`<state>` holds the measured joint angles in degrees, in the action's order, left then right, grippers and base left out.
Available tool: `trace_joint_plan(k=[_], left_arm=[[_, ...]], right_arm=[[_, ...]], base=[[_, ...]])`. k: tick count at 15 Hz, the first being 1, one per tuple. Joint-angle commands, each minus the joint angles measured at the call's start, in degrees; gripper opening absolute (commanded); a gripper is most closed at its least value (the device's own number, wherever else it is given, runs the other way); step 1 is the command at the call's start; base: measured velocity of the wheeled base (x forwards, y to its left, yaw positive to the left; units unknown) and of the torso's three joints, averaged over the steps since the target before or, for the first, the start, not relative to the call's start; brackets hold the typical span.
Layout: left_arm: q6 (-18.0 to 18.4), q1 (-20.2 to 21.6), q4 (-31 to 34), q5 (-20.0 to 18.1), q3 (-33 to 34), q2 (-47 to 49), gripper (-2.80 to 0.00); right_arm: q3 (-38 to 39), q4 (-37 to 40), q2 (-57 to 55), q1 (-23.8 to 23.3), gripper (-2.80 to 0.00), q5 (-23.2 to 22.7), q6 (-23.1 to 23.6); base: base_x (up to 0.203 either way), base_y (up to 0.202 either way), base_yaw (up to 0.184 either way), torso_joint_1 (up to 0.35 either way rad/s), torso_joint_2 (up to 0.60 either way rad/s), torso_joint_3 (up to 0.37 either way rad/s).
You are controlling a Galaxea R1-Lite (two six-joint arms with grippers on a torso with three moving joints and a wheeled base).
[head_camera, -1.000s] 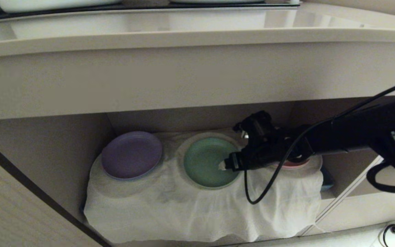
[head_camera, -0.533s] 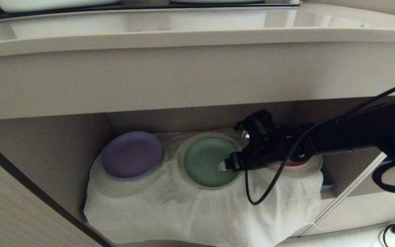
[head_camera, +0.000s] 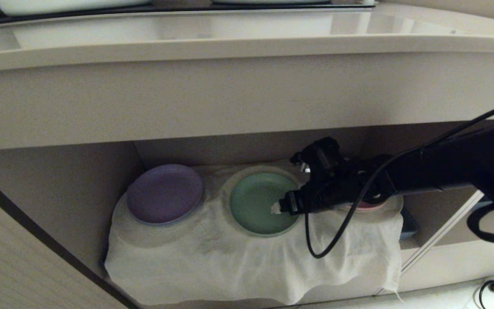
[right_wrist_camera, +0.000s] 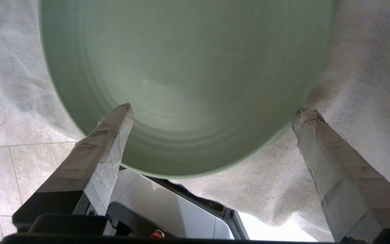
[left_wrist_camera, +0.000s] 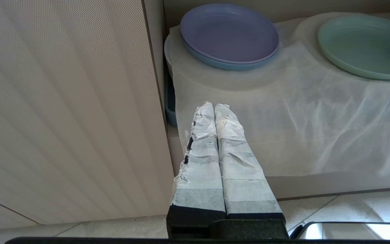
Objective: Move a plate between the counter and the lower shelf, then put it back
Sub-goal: Pick up the plate in the cupboard
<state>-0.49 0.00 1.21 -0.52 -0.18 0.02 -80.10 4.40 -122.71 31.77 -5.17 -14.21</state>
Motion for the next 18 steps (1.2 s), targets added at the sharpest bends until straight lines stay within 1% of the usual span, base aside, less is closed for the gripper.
trace_joint_plan(k=[1,18], left_arm=[[0.0,0.0,0.0,0.0,0.0,0.0,-2.8],[0.0,0.0,0.0,0.0,0.0,0.0,-2.8]], right_arm=[[-0.1,-0.1,-0.5,0.0,0.0,0.0,0.0],[-0.7,-3.4,-3.1,0.0,0.0,0.5,0.1]], base=[[0.0,0.0,0.0,0.0,0.0,0.0],[0.0,0.0,0.0,0.0,0.0,0.0]])
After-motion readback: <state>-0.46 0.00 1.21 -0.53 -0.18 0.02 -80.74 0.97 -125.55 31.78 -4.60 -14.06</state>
